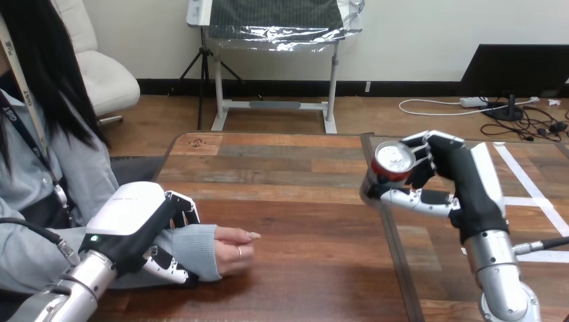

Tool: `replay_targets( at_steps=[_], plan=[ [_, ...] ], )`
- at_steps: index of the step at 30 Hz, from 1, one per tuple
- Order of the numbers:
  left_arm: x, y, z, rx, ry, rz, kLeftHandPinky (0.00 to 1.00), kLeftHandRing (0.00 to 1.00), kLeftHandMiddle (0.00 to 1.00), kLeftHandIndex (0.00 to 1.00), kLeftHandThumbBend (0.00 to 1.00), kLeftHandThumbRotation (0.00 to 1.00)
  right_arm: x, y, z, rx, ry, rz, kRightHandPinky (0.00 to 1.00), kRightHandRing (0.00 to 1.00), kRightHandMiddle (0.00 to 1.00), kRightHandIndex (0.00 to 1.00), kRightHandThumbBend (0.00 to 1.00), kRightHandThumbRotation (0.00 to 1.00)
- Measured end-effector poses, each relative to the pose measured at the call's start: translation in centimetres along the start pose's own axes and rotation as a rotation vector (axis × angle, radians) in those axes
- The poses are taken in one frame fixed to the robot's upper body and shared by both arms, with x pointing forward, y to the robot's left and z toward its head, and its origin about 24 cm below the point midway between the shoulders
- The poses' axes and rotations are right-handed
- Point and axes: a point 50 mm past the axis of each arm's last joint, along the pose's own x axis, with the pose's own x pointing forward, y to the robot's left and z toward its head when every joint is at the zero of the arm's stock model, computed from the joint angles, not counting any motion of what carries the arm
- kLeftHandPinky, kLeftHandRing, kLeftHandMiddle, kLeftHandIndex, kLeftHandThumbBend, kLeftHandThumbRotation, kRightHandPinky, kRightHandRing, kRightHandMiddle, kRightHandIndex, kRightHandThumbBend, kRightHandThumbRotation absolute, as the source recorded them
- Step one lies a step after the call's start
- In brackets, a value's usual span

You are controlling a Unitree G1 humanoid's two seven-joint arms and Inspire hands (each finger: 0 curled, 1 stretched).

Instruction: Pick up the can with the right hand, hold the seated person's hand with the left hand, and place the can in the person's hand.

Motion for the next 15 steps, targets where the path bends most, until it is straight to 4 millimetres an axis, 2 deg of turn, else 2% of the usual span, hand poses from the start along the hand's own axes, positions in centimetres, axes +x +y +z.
replay_targets(
  at_steps=[15],
  plan=[
    [-0.42, 0.06, 0.58, -0.009, -0.03, 0.014, 0.27, 0.31, 0.36, 0.39, 1.0, 0.01, -0.39, 0.94, -0.5, 0.002, 0.028, 0.038, 0.34, 0.39, 0.47, 0.54, 0.74, 0.0]
  ],
)
